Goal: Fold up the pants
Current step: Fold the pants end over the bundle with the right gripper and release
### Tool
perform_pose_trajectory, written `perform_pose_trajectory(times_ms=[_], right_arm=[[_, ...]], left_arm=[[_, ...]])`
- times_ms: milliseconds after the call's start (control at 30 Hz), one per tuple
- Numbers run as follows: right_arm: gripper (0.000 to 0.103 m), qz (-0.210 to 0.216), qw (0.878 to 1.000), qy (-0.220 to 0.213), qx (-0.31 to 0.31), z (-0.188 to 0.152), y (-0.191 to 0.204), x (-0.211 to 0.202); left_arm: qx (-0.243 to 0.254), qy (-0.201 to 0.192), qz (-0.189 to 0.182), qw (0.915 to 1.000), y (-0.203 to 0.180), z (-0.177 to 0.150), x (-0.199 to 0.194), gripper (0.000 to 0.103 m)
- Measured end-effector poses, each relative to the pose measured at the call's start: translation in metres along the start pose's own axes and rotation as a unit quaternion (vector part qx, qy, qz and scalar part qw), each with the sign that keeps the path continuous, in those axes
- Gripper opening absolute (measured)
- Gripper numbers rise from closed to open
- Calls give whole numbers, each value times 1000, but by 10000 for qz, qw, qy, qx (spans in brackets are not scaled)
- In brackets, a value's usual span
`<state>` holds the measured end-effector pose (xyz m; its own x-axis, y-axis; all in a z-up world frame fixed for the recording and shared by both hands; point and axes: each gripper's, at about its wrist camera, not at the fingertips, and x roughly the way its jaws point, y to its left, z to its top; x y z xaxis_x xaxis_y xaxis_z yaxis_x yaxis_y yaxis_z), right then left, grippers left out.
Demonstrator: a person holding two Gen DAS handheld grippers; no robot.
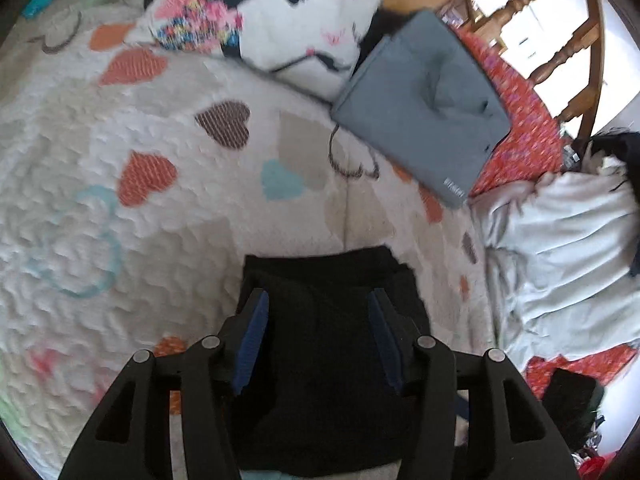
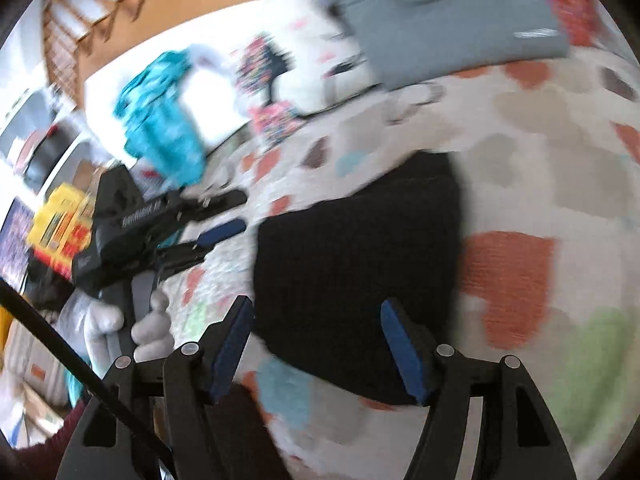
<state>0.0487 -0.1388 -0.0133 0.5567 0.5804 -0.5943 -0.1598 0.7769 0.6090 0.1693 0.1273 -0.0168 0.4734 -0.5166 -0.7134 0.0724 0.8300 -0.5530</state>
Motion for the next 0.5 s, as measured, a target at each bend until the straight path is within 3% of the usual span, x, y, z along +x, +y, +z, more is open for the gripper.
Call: perform_pose_trajectory(times_ms=[133, 200, 367, 500], right_arm=[[71, -101, 9995, -177, 261, 7, -18, -19], [71, -137, 9992, -253, 271, 16, -21, -23], [71, -231, 9993, -251, 129, 48, -19, -4], [68, 324, 9989, 62, 342, 78, -15, 35]], left_arm=[[-299, 281, 597, 9974, 23, -3, 36, 51], [-576, 334, 499, 9965, 39, -9, 44, 52], [-647, 227, 371, 9970, 50, -18, 42, 65], [-749, 86, 186, 9970, 58, -22, 41, 66]])
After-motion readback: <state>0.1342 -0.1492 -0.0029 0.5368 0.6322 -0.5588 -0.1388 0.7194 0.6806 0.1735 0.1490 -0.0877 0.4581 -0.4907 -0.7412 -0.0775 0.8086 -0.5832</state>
